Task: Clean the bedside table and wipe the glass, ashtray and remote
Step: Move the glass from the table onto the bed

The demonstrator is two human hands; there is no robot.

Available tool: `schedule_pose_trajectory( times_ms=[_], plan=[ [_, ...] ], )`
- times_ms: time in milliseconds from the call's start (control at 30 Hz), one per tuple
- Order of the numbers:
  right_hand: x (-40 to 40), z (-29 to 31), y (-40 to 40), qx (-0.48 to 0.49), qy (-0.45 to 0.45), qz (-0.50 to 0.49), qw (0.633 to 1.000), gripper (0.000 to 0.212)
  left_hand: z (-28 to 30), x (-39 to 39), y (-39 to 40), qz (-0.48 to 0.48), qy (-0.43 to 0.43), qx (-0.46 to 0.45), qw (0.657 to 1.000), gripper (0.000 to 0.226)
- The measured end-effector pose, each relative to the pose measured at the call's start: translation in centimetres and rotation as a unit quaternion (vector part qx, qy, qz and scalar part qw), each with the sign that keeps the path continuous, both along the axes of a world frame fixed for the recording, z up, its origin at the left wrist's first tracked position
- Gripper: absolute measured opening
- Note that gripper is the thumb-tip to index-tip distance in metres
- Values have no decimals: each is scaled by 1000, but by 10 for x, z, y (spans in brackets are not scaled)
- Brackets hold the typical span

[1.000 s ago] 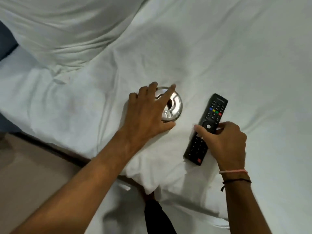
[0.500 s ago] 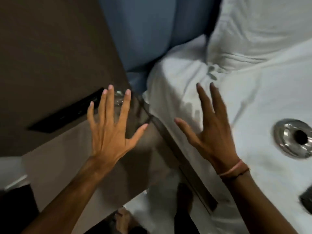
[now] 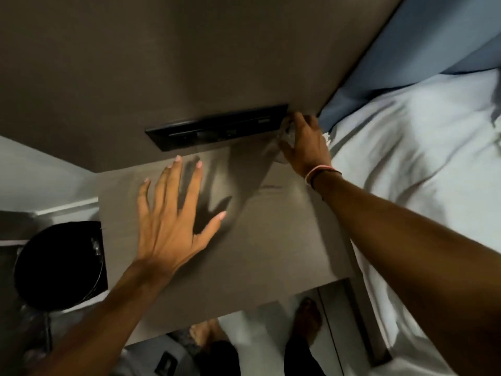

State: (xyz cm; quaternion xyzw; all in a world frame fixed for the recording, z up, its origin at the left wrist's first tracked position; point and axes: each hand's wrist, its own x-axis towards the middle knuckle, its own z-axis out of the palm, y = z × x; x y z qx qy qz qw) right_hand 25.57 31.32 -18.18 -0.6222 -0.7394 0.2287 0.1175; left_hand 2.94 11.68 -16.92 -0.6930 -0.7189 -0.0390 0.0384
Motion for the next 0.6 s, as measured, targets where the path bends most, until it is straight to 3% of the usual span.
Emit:
schedule_pose_trajectory(
  times_ms=[100, 200, 300, 433, 600],
  plan=[
    [2, -5, -5, 25, 23, -13, 999, 46, 4, 7, 10, -10, -16, -13, 1000, 87],
    [12, 12, -23, 56, 110, -64, 990, 54, 13, 22, 25, -36, -17, -12, 999, 86],
    [35, 46, -48, 129, 197, -119, 965, 49, 29, 44, 43, -71, -12, 6, 997, 86],
    [104, 102, -74, 181, 270, -232, 917, 44, 61, 113, 74, -148, -27, 62, 987, 83],
    [225, 150, -82, 167, 400, -387, 814, 39, 96, 222, 107, -210, -63, 135, 966, 82]
  ],
)
